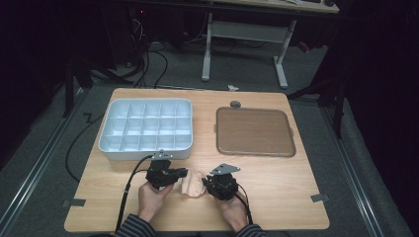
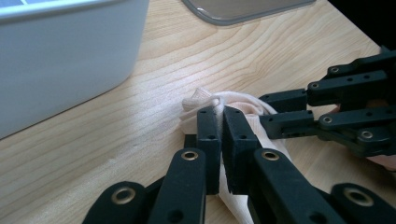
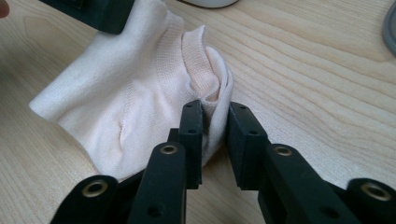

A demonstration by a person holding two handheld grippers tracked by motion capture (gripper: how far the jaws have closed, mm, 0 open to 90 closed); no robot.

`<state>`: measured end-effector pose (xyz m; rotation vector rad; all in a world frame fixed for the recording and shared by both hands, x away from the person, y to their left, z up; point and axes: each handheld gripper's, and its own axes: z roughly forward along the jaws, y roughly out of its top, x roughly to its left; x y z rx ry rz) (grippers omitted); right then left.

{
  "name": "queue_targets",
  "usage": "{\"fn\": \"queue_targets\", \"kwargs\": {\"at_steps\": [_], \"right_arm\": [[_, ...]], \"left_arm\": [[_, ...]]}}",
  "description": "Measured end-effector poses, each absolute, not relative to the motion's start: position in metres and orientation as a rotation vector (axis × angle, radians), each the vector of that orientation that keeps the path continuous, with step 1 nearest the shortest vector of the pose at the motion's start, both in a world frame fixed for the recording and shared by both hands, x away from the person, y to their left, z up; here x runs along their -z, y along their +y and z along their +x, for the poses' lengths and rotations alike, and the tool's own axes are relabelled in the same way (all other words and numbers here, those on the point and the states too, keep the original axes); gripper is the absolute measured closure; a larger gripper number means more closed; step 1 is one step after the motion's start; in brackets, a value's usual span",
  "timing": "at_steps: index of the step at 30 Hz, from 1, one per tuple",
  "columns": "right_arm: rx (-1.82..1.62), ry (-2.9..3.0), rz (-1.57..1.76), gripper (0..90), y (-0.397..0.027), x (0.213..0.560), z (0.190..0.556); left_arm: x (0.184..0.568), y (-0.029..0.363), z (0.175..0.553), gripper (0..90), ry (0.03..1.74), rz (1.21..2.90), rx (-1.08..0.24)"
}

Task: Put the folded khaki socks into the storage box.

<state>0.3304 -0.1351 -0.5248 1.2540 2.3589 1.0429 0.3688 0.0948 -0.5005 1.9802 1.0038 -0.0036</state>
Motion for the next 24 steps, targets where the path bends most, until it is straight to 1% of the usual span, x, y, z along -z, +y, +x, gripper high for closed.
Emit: {"fn": "queue_targets", "kwargs": {"at_steps": [6,24], "right_arm": [[-1.033,2.368,1.234,80.1,-0.134,0.525,0.330],[-1.021,2.372,1.201,80.9,-0.130,0.525,0.331]], "left_arm": [[0.499,0.093,0.368,86.5,0.999,1.968,0.006],[0.487,0.075,0.370,86.5,0.937,1.958,0.017]]}}
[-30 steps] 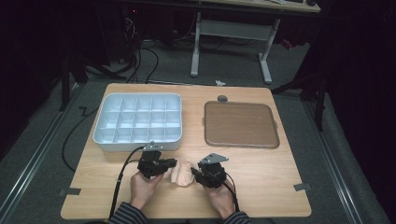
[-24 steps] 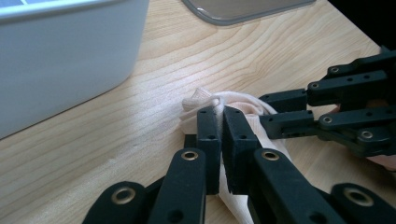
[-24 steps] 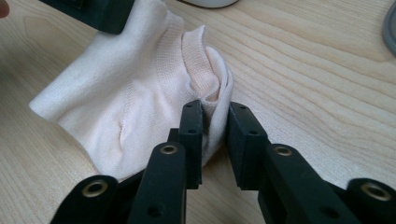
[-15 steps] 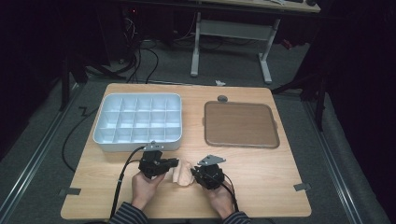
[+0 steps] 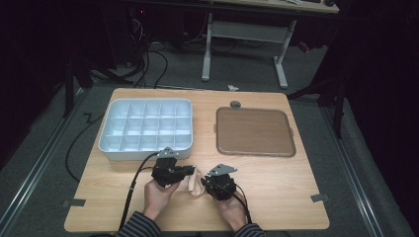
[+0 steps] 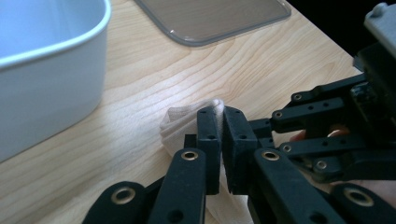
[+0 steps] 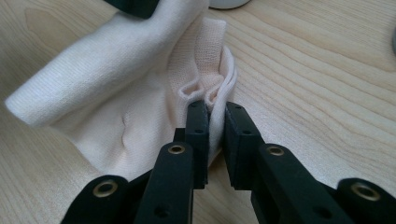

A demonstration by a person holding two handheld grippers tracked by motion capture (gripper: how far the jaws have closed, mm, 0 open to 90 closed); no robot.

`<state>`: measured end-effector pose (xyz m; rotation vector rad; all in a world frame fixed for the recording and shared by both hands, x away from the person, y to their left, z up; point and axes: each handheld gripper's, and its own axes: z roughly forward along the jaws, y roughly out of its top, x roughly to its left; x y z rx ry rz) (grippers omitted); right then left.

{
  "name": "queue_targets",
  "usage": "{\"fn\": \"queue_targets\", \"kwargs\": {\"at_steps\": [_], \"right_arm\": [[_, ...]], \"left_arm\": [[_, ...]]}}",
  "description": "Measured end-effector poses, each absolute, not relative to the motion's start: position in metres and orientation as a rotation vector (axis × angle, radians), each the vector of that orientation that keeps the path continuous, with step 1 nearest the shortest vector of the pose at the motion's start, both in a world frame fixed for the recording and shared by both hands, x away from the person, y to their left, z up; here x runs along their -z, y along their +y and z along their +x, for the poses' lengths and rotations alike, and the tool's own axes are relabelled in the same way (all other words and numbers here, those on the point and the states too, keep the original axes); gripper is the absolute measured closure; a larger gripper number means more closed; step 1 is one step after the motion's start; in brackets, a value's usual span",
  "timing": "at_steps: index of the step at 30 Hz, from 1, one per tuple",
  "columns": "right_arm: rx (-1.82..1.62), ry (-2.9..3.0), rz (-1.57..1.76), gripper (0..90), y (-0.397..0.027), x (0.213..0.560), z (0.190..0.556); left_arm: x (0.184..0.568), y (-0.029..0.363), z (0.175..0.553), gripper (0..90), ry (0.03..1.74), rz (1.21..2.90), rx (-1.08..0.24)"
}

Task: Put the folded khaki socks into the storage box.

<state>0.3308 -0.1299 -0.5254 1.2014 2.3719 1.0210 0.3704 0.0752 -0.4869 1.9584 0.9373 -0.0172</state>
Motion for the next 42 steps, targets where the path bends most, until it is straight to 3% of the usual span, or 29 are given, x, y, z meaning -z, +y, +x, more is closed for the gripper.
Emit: {"fn": "queue_targets", "kwargs": {"at_steps": [26,35,42], "right_arm": [[-1.084,2.387,1.206,80.2,-0.115,0.528,0.335],[-1.080,2.382,1.203,71.3,-0.117,0.524,0.333],[-1.103,2.338,1.173,70.0,-0.129,0.509,0.320]], "left_arm": [[0.492,0.070,0.377,86.5,0.946,2.003,-0.021],[0.495,0.070,0.379,86.5,0.955,2.022,-0.032],[0.498,0.067,0.379,86.4,0.953,2.042,-0.042]]}}
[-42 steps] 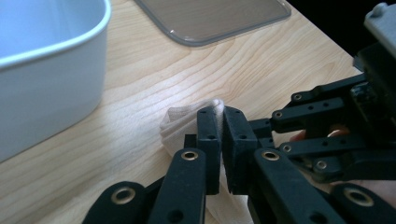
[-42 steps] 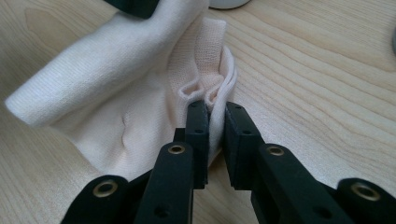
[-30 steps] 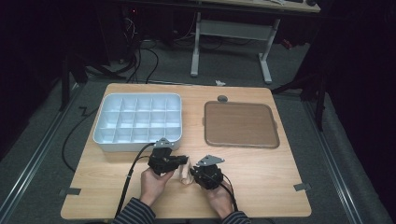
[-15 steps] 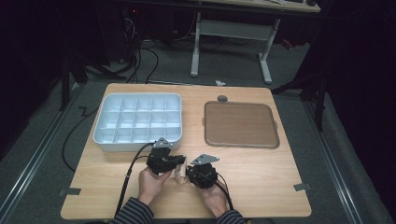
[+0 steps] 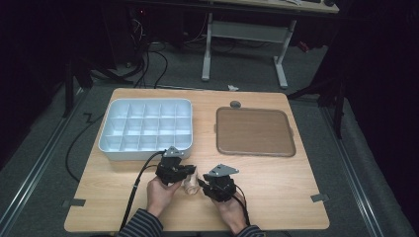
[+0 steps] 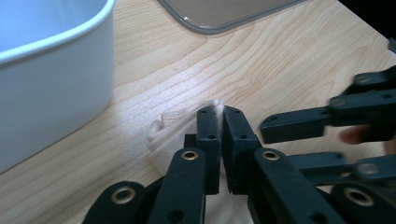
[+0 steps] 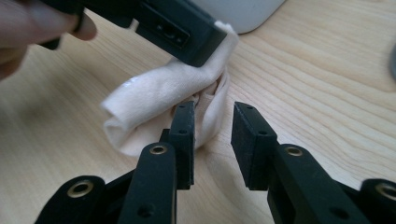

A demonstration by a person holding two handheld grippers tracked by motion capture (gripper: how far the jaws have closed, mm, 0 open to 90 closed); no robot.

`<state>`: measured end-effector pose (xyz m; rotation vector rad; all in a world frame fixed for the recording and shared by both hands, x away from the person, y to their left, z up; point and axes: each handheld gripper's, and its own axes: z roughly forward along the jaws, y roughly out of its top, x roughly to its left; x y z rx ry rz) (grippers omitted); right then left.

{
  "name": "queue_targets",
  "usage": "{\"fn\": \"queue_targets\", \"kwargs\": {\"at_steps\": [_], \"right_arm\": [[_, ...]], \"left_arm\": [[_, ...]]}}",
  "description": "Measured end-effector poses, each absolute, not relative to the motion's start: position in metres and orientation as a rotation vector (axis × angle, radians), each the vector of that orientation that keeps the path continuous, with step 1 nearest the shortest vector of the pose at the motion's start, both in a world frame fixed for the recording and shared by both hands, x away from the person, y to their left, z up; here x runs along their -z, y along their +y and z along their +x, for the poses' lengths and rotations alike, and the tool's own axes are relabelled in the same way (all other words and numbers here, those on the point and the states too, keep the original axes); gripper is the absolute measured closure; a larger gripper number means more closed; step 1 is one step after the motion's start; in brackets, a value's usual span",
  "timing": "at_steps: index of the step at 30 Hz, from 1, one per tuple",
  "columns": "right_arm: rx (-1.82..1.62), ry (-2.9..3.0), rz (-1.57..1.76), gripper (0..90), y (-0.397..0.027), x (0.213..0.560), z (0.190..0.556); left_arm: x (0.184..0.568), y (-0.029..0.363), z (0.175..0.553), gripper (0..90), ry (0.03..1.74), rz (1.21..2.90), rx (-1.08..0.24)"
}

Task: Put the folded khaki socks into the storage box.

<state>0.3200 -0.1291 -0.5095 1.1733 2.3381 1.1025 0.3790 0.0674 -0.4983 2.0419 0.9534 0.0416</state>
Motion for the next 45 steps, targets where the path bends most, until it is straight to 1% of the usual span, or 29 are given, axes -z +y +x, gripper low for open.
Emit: {"fn": "queue_targets", "kwargs": {"at_steps": [6,11,15,20,22,28,30,37,45], "right_arm": [[-1.160,2.336,1.134,69.5,-0.133,0.496,0.306],[-1.190,2.346,1.083,67.7,-0.126,0.487,0.301],[-1.189,2.354,1.053,65.3,-0.117,0.483,0.301],[-1.151,2.379,1.054,64.8,-0.109,0.486,0.306],[-1.131,2.390,1.054,66.8,-0.108,0.489,0.308],[-1.099,2.419,1.053,80.9,-0.108,0.500,0.310],[-1.093,2.427,1.058,83.3,-0.110,0.504,0.310],[-1.057,2.437,1.073,85.2,-0.115,0.514,0.308],[-1.029,2.438,1.066,85.9,-0.115,0.518,0.306]], "left_arm": [[0.500,0.066,0.380,86.5,0.957,2.046,-0.040],[0.500,0.065,0.380,86.5,0.960,2.045,-0.039],[0.501,0.065,0.380,86.5,0.961,2.046,-0.035],[0.501,0.065,0.380,86.4,0.958,2.044,-0.033],[0.501,0.065,0.380,86.4,0.956,2.045,-0.032],[0.502,0.066,0.380,86.4,0.946,2.047,-0.027],[0.502,0.066,0.380,86.4,0.947,2.044,-0.025],[0.502,0.066,0.381,86.3,0.948,2.041,-0.023],[0.505,0.065,0.382,86.3,0.941,2.046,-0.025]]}}
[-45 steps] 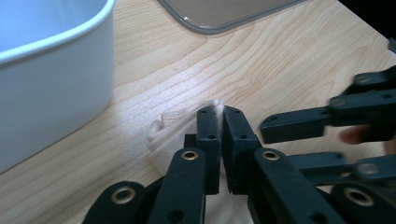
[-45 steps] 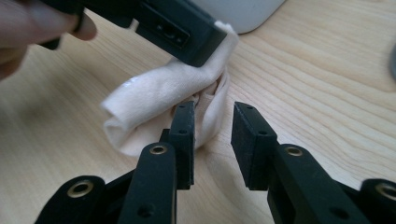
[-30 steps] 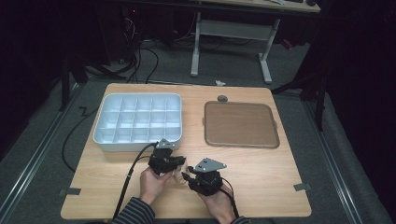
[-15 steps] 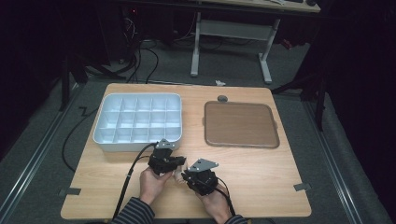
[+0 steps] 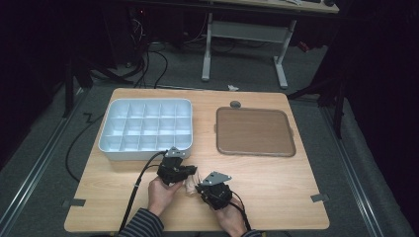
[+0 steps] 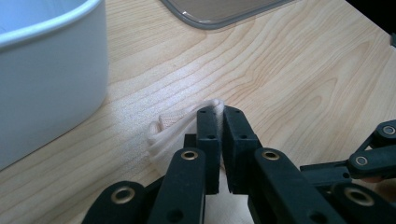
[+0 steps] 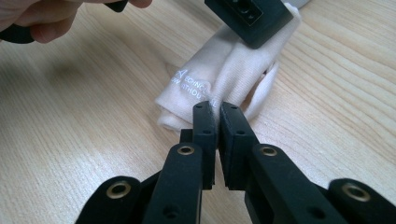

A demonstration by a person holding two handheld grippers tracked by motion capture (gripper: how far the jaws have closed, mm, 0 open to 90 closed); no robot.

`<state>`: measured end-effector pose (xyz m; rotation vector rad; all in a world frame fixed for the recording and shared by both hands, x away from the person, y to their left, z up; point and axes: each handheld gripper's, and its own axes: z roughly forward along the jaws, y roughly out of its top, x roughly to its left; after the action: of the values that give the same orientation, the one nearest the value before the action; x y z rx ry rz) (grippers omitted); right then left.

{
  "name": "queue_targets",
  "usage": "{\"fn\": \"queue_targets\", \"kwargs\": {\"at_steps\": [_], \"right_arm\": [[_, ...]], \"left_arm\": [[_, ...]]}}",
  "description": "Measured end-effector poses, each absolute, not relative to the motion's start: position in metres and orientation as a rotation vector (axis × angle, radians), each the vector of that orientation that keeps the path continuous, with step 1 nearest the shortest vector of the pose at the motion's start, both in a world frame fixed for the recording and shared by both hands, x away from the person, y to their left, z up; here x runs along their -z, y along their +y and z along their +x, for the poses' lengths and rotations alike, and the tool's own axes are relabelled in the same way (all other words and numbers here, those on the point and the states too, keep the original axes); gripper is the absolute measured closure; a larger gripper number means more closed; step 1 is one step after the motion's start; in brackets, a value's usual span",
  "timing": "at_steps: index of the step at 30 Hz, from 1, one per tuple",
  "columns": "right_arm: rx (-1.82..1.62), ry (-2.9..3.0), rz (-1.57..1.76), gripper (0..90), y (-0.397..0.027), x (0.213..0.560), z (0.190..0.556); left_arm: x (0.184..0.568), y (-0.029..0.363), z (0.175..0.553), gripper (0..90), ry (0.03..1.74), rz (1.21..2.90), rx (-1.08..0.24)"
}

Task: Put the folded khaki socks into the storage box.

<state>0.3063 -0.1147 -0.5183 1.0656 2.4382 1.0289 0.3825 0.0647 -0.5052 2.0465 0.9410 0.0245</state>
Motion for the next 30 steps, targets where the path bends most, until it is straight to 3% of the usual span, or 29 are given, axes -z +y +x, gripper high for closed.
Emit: {"fn": "queue_targets", "kwargs": {"at_steps": [18,30], "right_arm": [[-1.047,2.427,1.094,85.9,-0.119,0.524,0.309],[-1.060,2.422,1.115,85.7,-0.119,0.524,0.309]], "left_arm": [[0.509,0.063,0.382,83.3,0.906,2.050,-0.051],[0.505,0.079,0.361,58.6,0.956,2.000,-0.115]]}}
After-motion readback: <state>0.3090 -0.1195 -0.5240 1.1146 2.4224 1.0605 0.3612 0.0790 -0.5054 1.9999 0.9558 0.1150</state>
